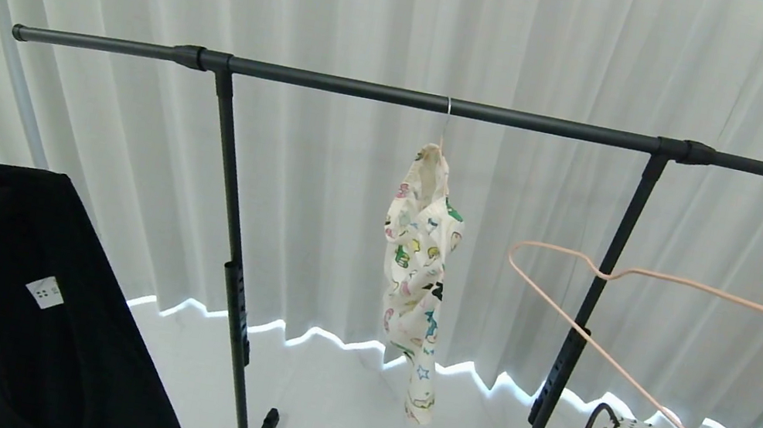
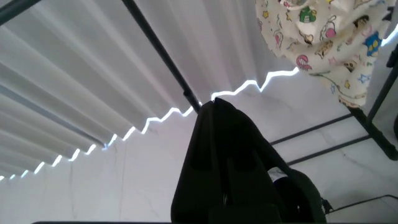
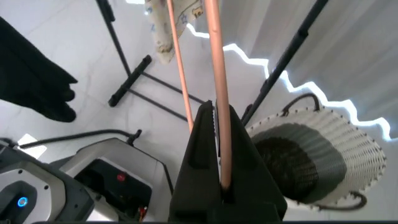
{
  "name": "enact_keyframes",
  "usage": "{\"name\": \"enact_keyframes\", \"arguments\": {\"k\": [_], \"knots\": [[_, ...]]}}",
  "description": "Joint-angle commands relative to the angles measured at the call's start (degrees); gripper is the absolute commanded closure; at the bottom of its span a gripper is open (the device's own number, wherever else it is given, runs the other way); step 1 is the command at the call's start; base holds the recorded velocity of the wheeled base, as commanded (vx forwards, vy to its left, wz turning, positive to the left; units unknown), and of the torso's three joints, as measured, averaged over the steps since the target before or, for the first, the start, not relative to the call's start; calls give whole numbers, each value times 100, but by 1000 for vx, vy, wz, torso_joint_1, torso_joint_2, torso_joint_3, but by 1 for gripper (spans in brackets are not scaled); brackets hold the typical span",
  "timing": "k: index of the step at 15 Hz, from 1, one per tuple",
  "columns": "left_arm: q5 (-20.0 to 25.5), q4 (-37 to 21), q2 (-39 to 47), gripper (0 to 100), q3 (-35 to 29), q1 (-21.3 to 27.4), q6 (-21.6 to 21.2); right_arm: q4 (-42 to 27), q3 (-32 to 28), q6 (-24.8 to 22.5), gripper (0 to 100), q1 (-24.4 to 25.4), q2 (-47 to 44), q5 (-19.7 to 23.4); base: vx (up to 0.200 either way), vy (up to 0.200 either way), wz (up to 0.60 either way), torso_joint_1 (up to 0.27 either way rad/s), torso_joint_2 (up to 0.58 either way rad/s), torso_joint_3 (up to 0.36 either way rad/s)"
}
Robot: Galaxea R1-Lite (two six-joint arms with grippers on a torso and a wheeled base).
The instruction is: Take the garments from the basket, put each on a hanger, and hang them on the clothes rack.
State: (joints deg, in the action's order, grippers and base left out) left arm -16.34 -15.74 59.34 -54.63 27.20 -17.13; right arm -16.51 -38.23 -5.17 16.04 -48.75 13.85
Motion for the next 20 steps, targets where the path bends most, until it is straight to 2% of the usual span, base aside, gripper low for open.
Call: {"name": "enact_keyframes", "arguments": {"k": [1,3,5,9,10,12,14,15,16,17,18,20], "knots": [[-1,1,25,100,13,-4,-1,-11,-9,-2,100,4,199,4,-200,0,0,2,7,2],[-1,1,7,100,84,-4,-1,-19,0,-2,100,48,234,21,-200,0,0,2,5,0],[8,1,-19,100,233,-4,25,-28,35,7,100,312,217,21,-100,0,0,6,1,-1],[16,1,156,100,426,5,60,-19,176,7,100,1068,50,13,0,0,0,0,0,0],[8,1,323,100,418,5,201,-19,193,16,100,1305,15,13,0,0,0,0,0,0],[-98,27,684,100,312,40,676,-2,184,25,100,1762,-108,13,0,0,0,0,0,0],[-731,449,1422,100,119,251,1590,25,176,33,100,2456,-354,13,0,0,0,0,0,0],[-731,449,1422,100,119,251,1590,25,176,33,100,2456,-354,13,0,0,0,0,0,0],[-1082,756,1949,100,-118,506,2363,156,176,51,100,3001,-627,13,0,0,0,0,0,0],[-1100,756,2090,100,-285,673,2662,385,167,113,100,3203,-864,13,0,0,0,0,0,0],[-1100,756,2160,100,-408,813,2811,737,158,236,100,3344,-1137,4,0,0,0,0,0,0],[-1100,765,2275,100,-540,919,2838,1572,149,429,100,3511,-1761,-14,0,0,0,0,0,0]]}}
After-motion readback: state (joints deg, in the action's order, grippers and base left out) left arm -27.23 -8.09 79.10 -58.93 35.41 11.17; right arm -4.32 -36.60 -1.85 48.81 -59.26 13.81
